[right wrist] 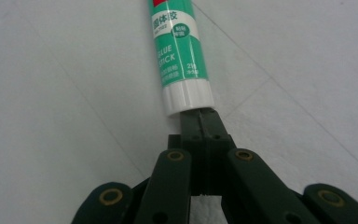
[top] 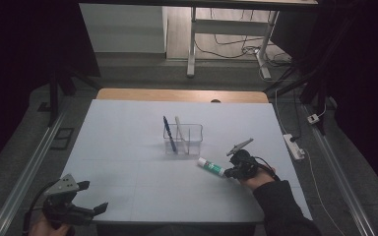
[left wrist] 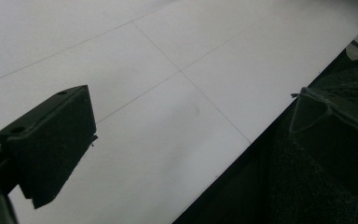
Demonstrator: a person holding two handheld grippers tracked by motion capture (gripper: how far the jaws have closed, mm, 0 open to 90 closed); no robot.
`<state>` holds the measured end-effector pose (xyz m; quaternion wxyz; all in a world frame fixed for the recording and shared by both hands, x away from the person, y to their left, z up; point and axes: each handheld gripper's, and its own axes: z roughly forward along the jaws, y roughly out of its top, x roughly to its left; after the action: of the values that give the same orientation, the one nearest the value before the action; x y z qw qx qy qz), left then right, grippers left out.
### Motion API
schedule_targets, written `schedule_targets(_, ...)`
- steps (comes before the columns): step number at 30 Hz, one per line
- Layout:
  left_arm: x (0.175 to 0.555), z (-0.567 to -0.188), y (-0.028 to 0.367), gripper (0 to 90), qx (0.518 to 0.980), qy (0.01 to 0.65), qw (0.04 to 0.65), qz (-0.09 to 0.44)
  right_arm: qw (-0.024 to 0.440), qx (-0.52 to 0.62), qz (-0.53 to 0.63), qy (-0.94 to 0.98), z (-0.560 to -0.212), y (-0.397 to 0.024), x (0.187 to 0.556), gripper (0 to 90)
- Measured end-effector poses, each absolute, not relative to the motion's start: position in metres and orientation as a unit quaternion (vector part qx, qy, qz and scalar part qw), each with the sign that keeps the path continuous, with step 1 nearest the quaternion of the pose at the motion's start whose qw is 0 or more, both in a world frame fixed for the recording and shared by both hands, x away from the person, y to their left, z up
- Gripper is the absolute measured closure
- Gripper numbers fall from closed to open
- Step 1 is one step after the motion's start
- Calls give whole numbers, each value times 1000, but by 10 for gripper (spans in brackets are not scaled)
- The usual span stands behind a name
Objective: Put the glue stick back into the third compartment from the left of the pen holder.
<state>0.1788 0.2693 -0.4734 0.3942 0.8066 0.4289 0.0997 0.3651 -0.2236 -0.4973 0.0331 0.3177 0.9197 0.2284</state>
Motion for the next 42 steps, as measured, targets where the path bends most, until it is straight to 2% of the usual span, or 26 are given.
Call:
schedule_targets(15, 179, -473, 269, 5, 807, 429, 395, 100, 30, 316, 223, 922, -493, -216, 355, 896)
schedule_targets(20, 179, -473, 269, 5, 806, 429, 395, 100, 41, 310, 227, 922, -484, -221, 352, 810)
schedule_targets(23, 179, -473, 269, 5, 807, 428, 394, 100, 48, 308, 238, 920, -478, -223, 351, 726)
schedule_targets(29, 179, -473, 270, 4, 807, 429, 394, 99, 56, 301, 255, 917, -472, -217, 353, 477)
schedule_targets(33, 180, -474, 269, 4, 807, 429, 393, 99, 58, 297, 266, 915, -470, -209, 356, 276)
schedule_targets(36, 180, -474, 269, 5, 807, 430, 393, 99, 66, 300, 270, 913, -469, -202, 358, 166)
schedule_targets(41, 180, -474, 269, 5, 807, 430, 392, 98, 77, 294, 264, 915, -470, -186, 363, 7)
schedule_targets(42, 180, -474, 269, 5, 807, 430, 392, 98, 79, 294, 259, 917, -471, -183, 364, 0)
